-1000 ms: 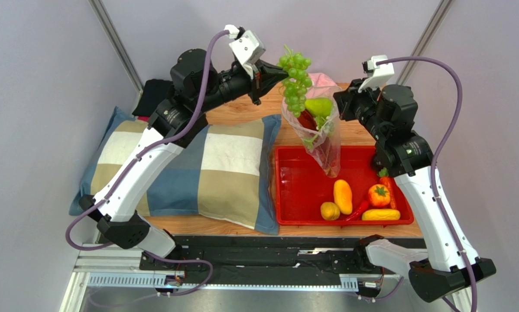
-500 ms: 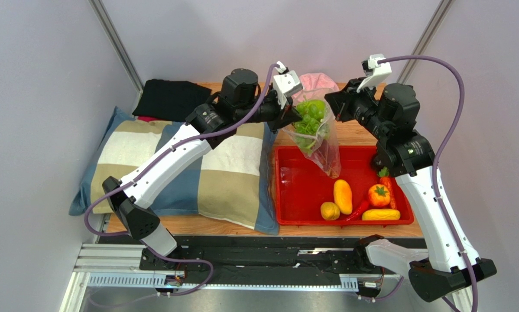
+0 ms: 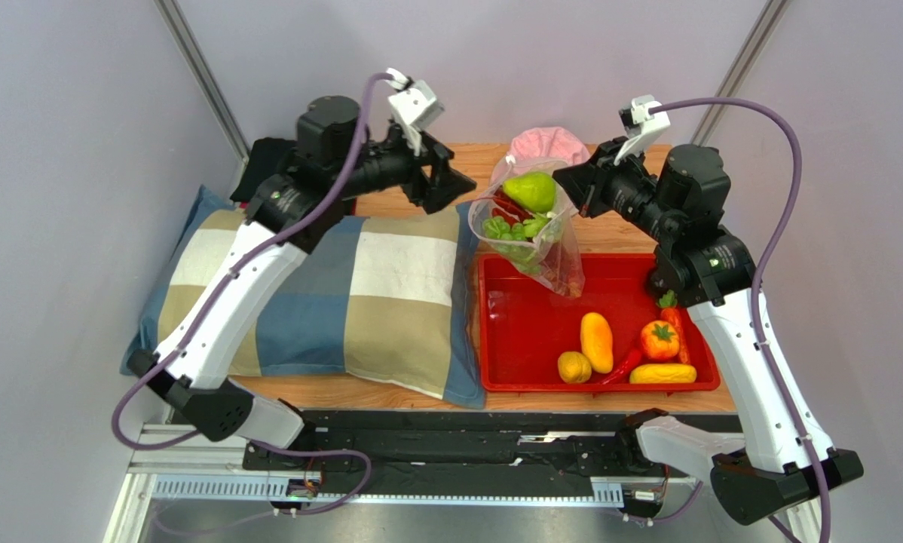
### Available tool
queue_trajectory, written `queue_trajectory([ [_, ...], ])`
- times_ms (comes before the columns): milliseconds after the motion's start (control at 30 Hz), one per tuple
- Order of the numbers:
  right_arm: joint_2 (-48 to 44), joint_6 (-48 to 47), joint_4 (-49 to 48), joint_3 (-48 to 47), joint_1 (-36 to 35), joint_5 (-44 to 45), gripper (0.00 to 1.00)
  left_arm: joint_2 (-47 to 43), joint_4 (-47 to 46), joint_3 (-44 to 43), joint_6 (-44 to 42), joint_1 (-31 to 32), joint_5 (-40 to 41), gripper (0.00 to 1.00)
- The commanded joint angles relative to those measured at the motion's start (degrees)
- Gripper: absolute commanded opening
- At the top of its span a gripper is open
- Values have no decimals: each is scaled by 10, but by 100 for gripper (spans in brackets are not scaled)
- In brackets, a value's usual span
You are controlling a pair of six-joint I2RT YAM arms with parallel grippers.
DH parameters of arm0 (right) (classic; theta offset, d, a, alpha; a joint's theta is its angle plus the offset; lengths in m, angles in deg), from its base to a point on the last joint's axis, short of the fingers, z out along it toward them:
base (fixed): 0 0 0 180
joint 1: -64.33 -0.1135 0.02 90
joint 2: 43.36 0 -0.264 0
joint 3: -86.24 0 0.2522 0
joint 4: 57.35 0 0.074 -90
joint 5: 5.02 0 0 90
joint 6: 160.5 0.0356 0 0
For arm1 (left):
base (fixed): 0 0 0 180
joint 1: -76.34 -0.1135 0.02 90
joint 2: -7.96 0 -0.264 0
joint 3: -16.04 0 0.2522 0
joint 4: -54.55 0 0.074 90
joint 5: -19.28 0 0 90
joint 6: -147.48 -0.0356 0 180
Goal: Place the food in the zip-top bag and seal the zipper
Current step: Place the fake fruit in the zipper food storage bag, then zip the zipper food storage bag.
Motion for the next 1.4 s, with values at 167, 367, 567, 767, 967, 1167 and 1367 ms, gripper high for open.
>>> queue_trajectory([
  [167,2,4,-87,-34,1,-114,0,3,5,-52,62,-53,-39,68],
  [367,4,-25,-89,-44,0,-219,0,-29,-88,50,-67,-78,-236,73],
  [567,10,-77,-71,-69,2,-332,0,-92,-146,159,-200,-91,-330,75],
  [767,10,-97,-73,-73,1,-407,0,-130,-176,212,-247,-90,-414,77],
  [967,25,-98,-72,-88,0,-422,0,-128,-163,211,-215,-55,-420,74],
  [1167,26,-97,-72,-94,-15,-444,0,-129,-239,244,-154,-39,-390,74],
  [1367,24,-120,-68,-79,-23,-441,0,-126,-260,238,-114,-27,-401,26],
])
